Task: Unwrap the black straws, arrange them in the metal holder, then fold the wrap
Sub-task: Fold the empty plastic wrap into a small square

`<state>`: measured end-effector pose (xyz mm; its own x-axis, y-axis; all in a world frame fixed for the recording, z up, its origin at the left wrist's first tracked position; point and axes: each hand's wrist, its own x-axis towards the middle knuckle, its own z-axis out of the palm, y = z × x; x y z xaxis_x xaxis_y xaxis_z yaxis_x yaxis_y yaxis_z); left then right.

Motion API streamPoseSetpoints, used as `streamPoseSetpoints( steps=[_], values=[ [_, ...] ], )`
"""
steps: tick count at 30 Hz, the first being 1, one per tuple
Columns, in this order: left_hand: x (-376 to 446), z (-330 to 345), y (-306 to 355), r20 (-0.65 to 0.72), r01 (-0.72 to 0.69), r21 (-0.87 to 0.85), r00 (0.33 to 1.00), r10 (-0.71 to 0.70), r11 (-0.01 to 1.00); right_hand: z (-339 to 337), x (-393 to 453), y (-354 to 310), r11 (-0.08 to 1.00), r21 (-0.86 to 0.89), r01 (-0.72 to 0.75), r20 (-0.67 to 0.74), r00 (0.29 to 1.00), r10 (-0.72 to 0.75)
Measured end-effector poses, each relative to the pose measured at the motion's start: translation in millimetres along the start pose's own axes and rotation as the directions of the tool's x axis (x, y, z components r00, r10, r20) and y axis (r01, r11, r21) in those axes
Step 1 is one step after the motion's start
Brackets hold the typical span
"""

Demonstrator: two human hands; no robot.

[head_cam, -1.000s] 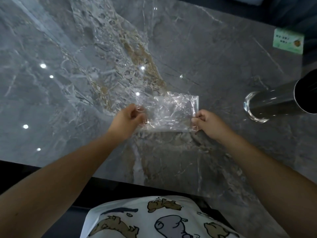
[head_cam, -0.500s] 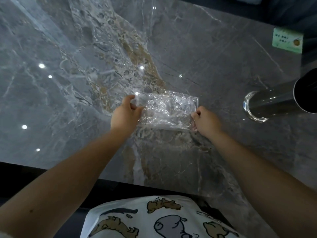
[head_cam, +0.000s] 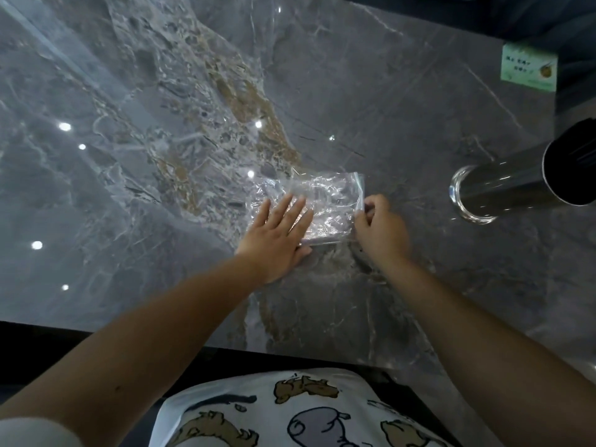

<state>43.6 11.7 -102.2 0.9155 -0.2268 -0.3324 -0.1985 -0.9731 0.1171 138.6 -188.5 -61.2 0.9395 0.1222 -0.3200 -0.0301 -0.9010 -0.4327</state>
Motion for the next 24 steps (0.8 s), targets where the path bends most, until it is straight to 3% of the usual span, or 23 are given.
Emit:
streamPoseSetpoints(
  steps=[2, 3, 5, 8, 12, 15, 18, 21, 24],
  values=[
    [0.4, 2.7, 0.6, -0.009, 0.004, 0.000, 1.000, -0.004, 1.000, 5.9, -15.9, -0.6, 0.961, -0.151, 0.230, -0.132, 0.959, -0.250],
    [0.4, 3.3, 1.0, -0.015, 0.007, 0.002, 1.000, -0.007, 1.000, 10.5, -23.0, -1.4, 0.899, -0.267, 0.346, -0.134, 0.911, -0.390],
    [1.0, 3.2, 1.4, -0.018, 0.008, 0.002, 1.000, -0.008, 1.000, 20.7, -31.2, 1.7, 0.771, -0.398, 0.497, 0.034, 0.848, -0.529],
    [0.7, 1.8, 1.3, -0.020, 0.014, -0.008, 1.000, -0.014, 1.000, 26.6, -23.7, 18.2, 0.730, -0.472, 0.495, 0.264, 0.869, -0.419],
    [-0.4, 1.6, 1.7, -0.031, 0.022, 0.000, 0.999, -0.022, 1.000, 17.9, -14.8, 25.6, 0.739, -0.434, 0.515, 0.363, 0.851, -0.379],
    [-0.1, 3.7, 2.0, -0.030, 0.027, -0.003, 0.999, -0.027, 1.000, 6.0, -12.2, 13.8, 0.919, -0.142, 0.368, 0.207, 0.919, -0.336],
    [0.7, 3.6, 1.5, -0.019, 0.027, -0.004, 0.999, -0.027, 1.000, -6.5, 6.5, -4.8, 0.994, 0.106, 0.025, 0.053, 0.998, -0.030],
    [0.8, 1.3, 1.5, -0.015, 0.022, -0.011, 1.000, -0.022, 1.000, -12.9, 32.8, -18.2, 0.961, 0.181, -0.209, 0.162, 0.970, 0.180],
    [0.6, -1.8, 0.6, 0.009, 0.013, -0.014, 1.000, -0.012, 1.000, -16.2, 44.4, -19.6, 0.842, 0.379, -0.385, 0.311, 0.909, 0.276]
  ],
)
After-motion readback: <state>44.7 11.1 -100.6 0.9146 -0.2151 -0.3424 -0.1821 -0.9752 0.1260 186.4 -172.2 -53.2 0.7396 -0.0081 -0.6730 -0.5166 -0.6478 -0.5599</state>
